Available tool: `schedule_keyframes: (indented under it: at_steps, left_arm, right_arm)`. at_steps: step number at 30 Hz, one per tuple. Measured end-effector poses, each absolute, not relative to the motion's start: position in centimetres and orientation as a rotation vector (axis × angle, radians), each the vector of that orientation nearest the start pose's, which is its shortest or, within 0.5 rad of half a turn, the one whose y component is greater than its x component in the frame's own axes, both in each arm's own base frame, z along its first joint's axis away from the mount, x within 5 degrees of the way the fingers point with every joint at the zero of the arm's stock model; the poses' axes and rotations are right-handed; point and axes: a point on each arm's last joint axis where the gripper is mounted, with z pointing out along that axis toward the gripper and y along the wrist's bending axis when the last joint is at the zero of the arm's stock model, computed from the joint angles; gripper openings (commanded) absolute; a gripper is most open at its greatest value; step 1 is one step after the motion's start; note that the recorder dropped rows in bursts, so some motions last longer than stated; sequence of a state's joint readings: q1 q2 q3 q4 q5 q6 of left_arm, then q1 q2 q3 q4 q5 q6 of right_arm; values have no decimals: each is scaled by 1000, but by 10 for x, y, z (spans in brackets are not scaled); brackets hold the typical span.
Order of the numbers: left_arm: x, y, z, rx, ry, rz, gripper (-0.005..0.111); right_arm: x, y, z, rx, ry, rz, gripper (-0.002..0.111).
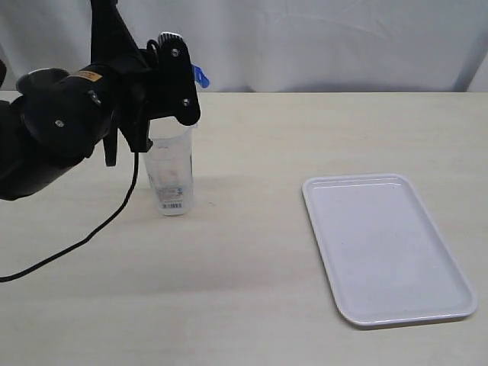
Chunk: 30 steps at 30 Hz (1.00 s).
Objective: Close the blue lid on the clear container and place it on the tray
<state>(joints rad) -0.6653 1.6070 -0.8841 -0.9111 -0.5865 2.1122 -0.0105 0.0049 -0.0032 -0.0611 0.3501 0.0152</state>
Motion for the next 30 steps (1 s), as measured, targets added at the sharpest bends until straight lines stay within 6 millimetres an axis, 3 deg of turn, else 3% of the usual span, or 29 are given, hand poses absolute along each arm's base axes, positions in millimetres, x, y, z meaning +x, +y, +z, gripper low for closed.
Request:
schedule_keyframes:
  at_steps: [30]
  left_arm:
    - [290,-170,243,1320,1334,920,0]
  right_arm:
    - [54,-2,182,-14,1835,-56,4]
